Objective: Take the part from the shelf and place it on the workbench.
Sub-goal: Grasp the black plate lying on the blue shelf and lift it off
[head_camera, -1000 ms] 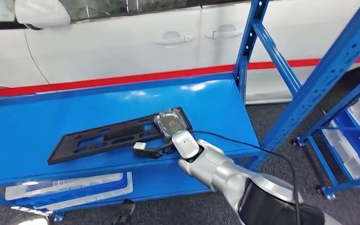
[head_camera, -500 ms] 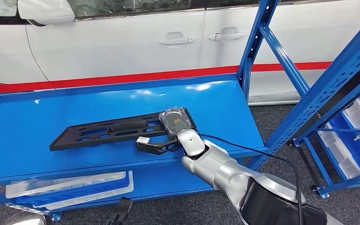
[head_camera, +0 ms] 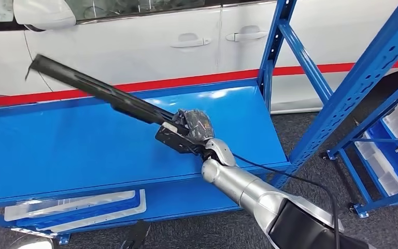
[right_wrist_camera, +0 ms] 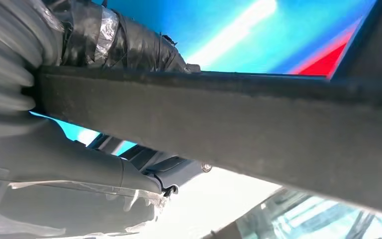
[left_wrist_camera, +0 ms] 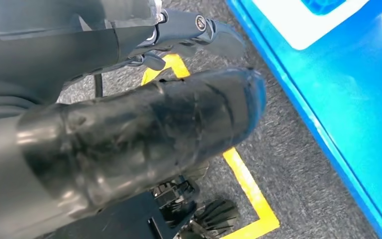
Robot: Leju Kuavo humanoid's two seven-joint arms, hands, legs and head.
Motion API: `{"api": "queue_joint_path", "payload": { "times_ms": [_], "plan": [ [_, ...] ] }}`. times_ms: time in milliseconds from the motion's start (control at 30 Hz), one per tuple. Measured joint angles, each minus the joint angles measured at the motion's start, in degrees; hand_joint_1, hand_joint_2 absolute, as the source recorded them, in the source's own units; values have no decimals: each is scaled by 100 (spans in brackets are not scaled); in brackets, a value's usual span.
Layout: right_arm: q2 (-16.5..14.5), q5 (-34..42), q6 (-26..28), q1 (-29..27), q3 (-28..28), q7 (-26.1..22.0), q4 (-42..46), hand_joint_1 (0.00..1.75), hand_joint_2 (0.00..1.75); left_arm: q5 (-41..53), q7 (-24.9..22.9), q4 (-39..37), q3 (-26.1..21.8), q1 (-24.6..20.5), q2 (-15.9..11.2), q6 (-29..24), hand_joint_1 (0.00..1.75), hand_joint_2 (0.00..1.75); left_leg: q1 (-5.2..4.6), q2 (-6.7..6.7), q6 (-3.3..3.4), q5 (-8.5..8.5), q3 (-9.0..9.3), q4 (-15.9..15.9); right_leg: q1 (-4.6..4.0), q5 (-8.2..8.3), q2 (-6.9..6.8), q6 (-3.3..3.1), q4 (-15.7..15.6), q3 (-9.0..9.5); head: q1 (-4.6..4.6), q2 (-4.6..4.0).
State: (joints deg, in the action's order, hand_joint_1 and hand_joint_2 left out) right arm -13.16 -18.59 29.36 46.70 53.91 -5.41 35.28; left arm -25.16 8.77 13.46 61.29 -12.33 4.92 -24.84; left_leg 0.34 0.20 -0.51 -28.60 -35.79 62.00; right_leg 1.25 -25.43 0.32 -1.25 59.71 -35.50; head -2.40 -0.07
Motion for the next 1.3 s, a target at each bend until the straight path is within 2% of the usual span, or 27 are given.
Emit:
{"api": "queue_joint_path", "payload": {
  "times_ms": [67, 100, 133, 167, 200, 267, 300, 367, 433, 467, 500, 567, 600, 633, 667, 700, 733, 800, 867, 967, 1033, 1100, 1133, 1167, 1200, 1233, 1300],
  "plan": [
    [39, 540, 15, -54, -131, -213, 294, 175, 175, 1, 86, 0, -2, 13, -7, 0, 0, 0, 19, 0, -57, -343, -329, 703, -1, -2, -1, -23, -1, -8, -25, 0],
    [79, 780, 24, -92, -188, -277, 472, 175, 175, 2, 128, 0, -4, 26, -11, -5, 0, 0, 27, 1, -72, -448, -488, 1026, -5, -7, -2, -30, 1, -7, -26, 0],
    [127, 981, 33, -134, -239, -316, 663, 175, 175, 5, 168, 0, -7, 40, -15, -17, 0, 0, 29, 1, -75, -451, -578, 1189, -9, -14, -1, -36, 2, -2, -26, 0],
    [181, 1155, 41, -178, -286, -340, 870, 175, 175, 12, 208, 0, -12, 52, -19, -41, 0, 0, 29, 1, -66, -342, -572, 1138, -12, -22, 3, -40, 3, 6, -26, 0],
    [234, 1301, 48, -219, -331, -364, 1082, 175, 175, 25, 249, 0, -18, 59, -24, -72, 0, 0, 28, 1, -43, -136, -465, 871, -15, -30, 12, -38, 4, 19, -26, 0],
    [335, 1519, 61, -277, -407, -415, 1498, 175, 175, 49, 321, 0, -31, 58, -40, -133, 0, 0, 2, -2, 31, 257, -126, 104, -24, -46, 31, -18, -1, 38, -24, -1],
    [384, 1603, 69, -297, -437, -439, 1687, 175, 175, 57, 351, 0, -35, 55, -48, -151, 0, 0, -20, -4, 70, 351, 2, -176, -26, -48, 39, 0, -6, 37, -25, -1],
    [482, 1740, 97, -353, -489, -490, 2035, 175, 175, 58, 399, 0, -41, 60, -62, -162, 0, 0, -62, -12, 121, 339, 89, -370, -26, -38, 42, 54, -22, 15, -27, -1],
    [579, 1851, 125, -443, -541, -541, 2392, 175, 175, 57, 447, 0, -49, 73, -70, -161, 0, 0, -51, -14, 156, 346, 115, -466, -24, -50, 36, 125, -28, 7, -27, 0],
    [627, 1901, 137, -481, -561, -573, 2571, 175, 175, 57, 476, 0, -56, 77, -74, -163, 0, 0, -36, -12, 176, 364, 141, -518, -29, -112, 28, 154, 43, -23, -17, 0],
    [679, 1949, 150, -507, -577, -609, 2745, 175, 175, 57, 505, 1, -65, 76, -75, -168, 0, 0, -22, -8, 201, 382, 169, -567, -36, -228, 23, 177, 221, -100, -7, 0],
    [782, 2049, 170, -563, -595, -683, 3059, 175, 175, 55, 563, 1, -86, 77, -75, -188, 0, 0, -14, -4, 241, 384, 195, -592, -43, -550, 14, 196, 862, -399, 14, 0],
    [838, 2102, 176, -612, -602, -716, 3212, 175, 175, 49, 584, 1, -101, 83, -75, -199, 0, 0, -16, -6, 256, 372, 196, -577, -41, -663, 14, 204, 1187, -561, 21, 0],
    [893, 2156, 180, -675, -607, -743, 3363, 175, 175, 38, 605, 1, -115, 94, -76, -208, 0, 0, -16, -13, 264, 354, 198, -554, -34, -683, 14, 214, 1379, -666, 25, 0],
    [943, 2210, 184, -742, -611, -768, 3509, 175, 175, 26, 625, 0, -127, 106, -76, -211, 0, 0, -13, -23, 264, 327, 201, -522, -21, -595, 12, 223, 1376, -684, 28, 0],
    [986, 2269, 186, -799, -612, -801, 3649, 175, 175, 14, 647, 0, -137, 117, -77, -209, 0, 0, -7, -34, 253, 293, 202, -477, -5, -419, 7, 232, 1171, -604, 32, 0],
    [1019, 2335, 184, -850, -614, -850, 3782, 175, 175, 4, 672, 0, -142, 125, -77, -202, 0, 0, 1, -43, 232, 248, 202, -419, 12, -235, 3, 241, 838, -464, 34, 0],
    [1076, 2506, 137, -954, -626, -1025, 4084, 175, 175, -13, 720, 0, -155, 130, -81, -186, 0, 0, -10, -56, 168, 165, 166, -291, 15, -58, 9, 232, 319, -211, 42, 0],
    [1138, 2683, 37, -1096, -652, -1237, 4429, 175, 175, -34, 746, 0, -170, 142, -88, -169, 0, 0, -27, -66, 118, 135, 131, -231, -9, -92, 27, 178, 217, -153, 42, 0],
    [1202, 2862, -103, -1298, -684, -1444, 4898, 175, 175, -68, 775, 0, -182, 168, -100, -144, 0, 0, -14, -57, 65, 57, 105, -154, 6, -89, 33, 68, 199, -148, 26, 0],
    [1227, 2965, -192, -1429, -703, -1588, 5206, 175, 175, -106, 815, 0, -190, 176, -106, -121, 0, 0, 1, -47, 10, -202, -83, 286, 26, -93, 28, 21, 188, -130, 1, 0],
    [1257, 3055, -289, -1600, -711, -1751, 5495, 175, 175, -149, 858, 0, -198, 196, -108, -97, 0, 0, 15, -45, -26, -507, -425, 1012, 18, -102, 25, 1, 188, -123, -15, 0],
    [1276, 3087, -326, -1694, -711, -1817, 5626, 175, 175, -166, 874, 0, -208, 212, -109, -91, 0, 0, 18, -46, -27, -563, -555, 1264, 9, -105, 25, -4, 188, -118, -15, 0],
    [1295, 3111, -350, -1780, -711, -1864, 5744, 175, 175, -180, 886, 0, -223, 227, -109, -87, 0, 0, 17, -46, -13, -511, -596, 1318, -2, -109, 27, -9, 188, -110, -15, 0],
    [1311, 3129, -368, -1855, -711, -1902, 5855, 175, 175, -191, 895, 0, -243, 236, -110, -88, 0, 0, 11, -46, 18, -360, -532, 1151, -17, -112, 32, -13, 188, -99, -15, 0],
    [1326, 3140, -384, -1914, -711, -1934, 5961, 175, 175, -197, 901, 0, -261, 240, -110, -92, 0, 0, -6, -47, 72, -143, -371, 796, -31, -116, 36, -18, 185, -83, -15, 0],
    [1354, 3135, -427, -2002, -711, -1985, 6149, 175, 175, -221, 914, 0, -284, 236, -125, -106, 0, 87, -57, -38, 210, 138, -17, 59, -43, -116, 43, -9, 168, -60, -3, 0]
  ]
}}
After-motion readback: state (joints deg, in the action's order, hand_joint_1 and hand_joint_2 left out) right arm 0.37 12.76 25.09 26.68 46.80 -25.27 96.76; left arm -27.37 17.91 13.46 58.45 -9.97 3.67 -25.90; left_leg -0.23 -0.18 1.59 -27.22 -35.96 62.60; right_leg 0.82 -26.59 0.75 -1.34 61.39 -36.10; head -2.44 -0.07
